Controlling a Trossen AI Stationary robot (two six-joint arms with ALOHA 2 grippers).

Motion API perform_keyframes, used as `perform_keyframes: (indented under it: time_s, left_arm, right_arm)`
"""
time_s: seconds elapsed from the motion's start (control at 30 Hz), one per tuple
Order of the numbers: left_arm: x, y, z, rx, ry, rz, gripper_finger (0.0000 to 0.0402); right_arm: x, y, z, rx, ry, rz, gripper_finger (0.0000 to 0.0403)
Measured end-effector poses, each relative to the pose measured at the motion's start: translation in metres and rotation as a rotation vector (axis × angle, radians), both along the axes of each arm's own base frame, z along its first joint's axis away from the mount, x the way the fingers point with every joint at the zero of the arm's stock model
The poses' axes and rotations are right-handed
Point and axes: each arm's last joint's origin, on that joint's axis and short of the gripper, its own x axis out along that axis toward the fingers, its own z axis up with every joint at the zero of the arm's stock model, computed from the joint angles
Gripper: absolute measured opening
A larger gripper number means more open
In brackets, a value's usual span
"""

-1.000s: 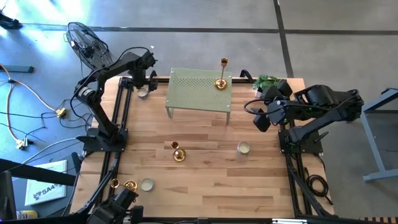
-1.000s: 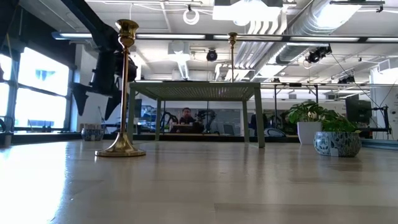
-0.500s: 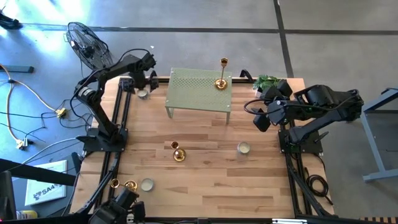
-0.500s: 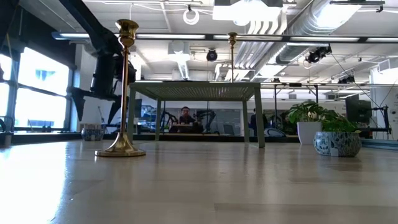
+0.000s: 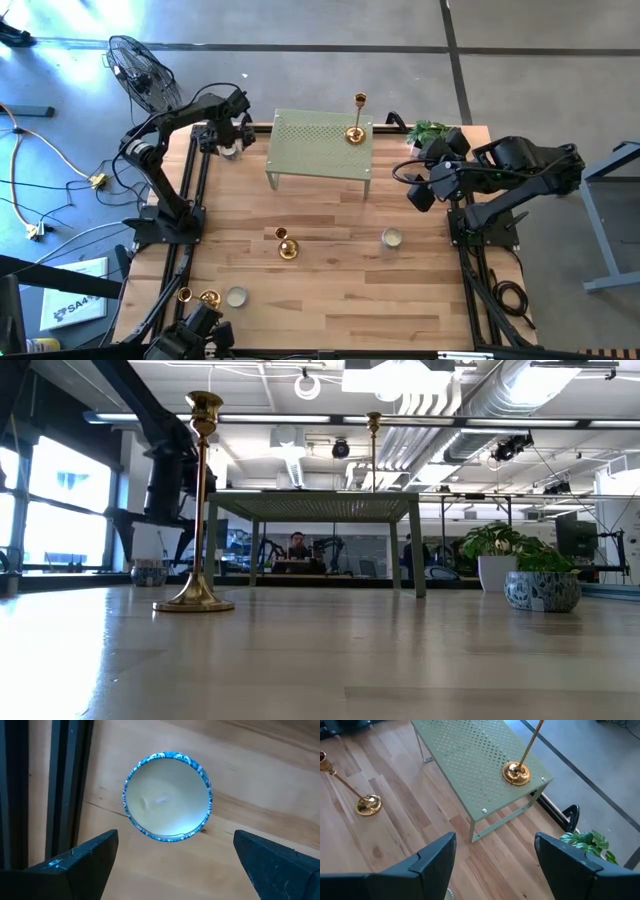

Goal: Stock candles and holders on shelf
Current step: Put the dark blue scented candle on the shelf

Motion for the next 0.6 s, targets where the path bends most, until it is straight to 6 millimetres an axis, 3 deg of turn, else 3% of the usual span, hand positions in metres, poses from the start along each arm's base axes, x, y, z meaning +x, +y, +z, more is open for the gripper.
perform_keyframes:
  time_s: [0.6]
  left_arm:
    - [-0.0032,0.005,-0.001,0.011,-0.062,0.08,0.0388]
  right_arm:
    - [0.0001,0.0001,-0.0001,0.001,0.001,0.002,0.0264]
